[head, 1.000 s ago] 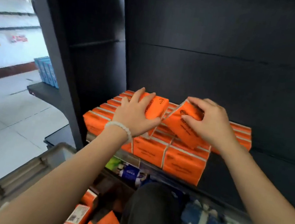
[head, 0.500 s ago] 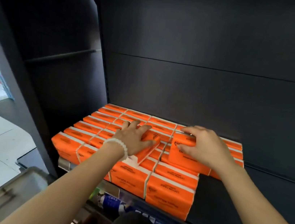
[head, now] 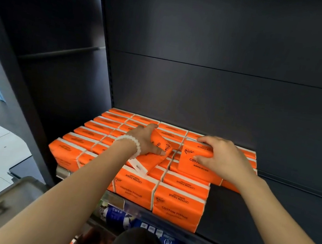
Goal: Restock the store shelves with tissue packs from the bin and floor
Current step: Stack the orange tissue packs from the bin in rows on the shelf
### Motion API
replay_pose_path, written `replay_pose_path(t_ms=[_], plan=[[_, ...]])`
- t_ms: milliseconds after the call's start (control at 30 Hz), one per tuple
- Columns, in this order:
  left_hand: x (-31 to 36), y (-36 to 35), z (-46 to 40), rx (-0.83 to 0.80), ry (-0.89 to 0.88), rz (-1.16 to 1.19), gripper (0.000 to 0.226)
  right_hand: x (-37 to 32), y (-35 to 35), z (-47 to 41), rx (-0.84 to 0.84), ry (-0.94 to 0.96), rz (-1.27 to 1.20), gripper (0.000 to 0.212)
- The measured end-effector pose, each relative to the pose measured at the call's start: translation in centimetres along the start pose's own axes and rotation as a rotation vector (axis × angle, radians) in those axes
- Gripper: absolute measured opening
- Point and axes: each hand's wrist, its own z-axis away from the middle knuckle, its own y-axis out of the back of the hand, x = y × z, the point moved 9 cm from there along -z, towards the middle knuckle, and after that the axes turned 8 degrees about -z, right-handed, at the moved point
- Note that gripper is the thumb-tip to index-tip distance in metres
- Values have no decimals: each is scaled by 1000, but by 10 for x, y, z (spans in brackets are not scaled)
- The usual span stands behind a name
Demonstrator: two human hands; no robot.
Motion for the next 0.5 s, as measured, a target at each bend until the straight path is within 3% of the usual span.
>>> replay_pose_path(t_ms=[167,367,500], plan=[[5,29,10,208,-70,184,62,-1,2,0,16,-1,8,56],[-14,78,33,536,-129,438,42,-10,6,-2,40,12,-24,53],[-34,57,37,417,-117,378,60,-16,2,-1,36,13,-47,54]])
